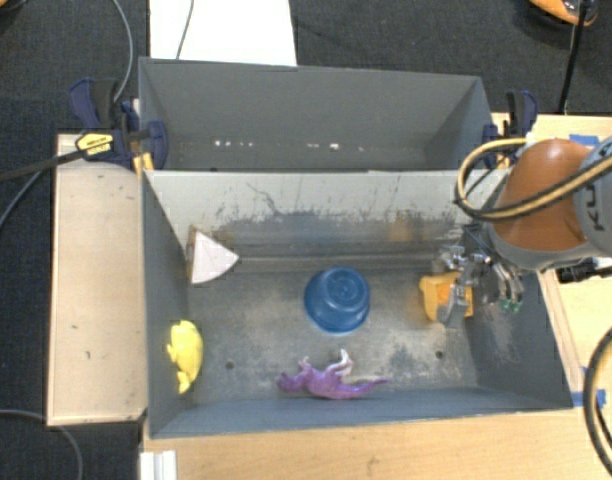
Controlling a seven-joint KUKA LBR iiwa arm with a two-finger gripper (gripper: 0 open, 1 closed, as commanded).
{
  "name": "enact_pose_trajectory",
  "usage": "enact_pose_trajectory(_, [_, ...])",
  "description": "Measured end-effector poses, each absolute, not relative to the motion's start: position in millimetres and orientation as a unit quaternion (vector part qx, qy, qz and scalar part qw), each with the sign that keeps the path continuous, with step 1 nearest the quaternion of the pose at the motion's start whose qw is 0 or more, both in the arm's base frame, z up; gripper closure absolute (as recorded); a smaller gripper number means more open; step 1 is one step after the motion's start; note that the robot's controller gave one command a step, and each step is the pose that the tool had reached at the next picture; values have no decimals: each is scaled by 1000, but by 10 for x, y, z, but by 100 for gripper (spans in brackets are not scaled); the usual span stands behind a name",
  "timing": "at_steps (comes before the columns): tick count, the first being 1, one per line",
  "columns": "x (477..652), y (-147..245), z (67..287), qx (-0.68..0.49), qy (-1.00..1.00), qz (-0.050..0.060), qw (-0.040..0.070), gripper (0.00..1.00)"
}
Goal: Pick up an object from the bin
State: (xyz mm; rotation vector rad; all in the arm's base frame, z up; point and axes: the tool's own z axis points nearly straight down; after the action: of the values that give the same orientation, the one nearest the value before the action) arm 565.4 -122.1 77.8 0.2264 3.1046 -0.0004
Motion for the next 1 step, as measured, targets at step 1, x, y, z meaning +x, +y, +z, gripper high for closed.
enact_pose_trajectory(1, [5586, -1222, 1127, 77, 997, 1, 8, 100])
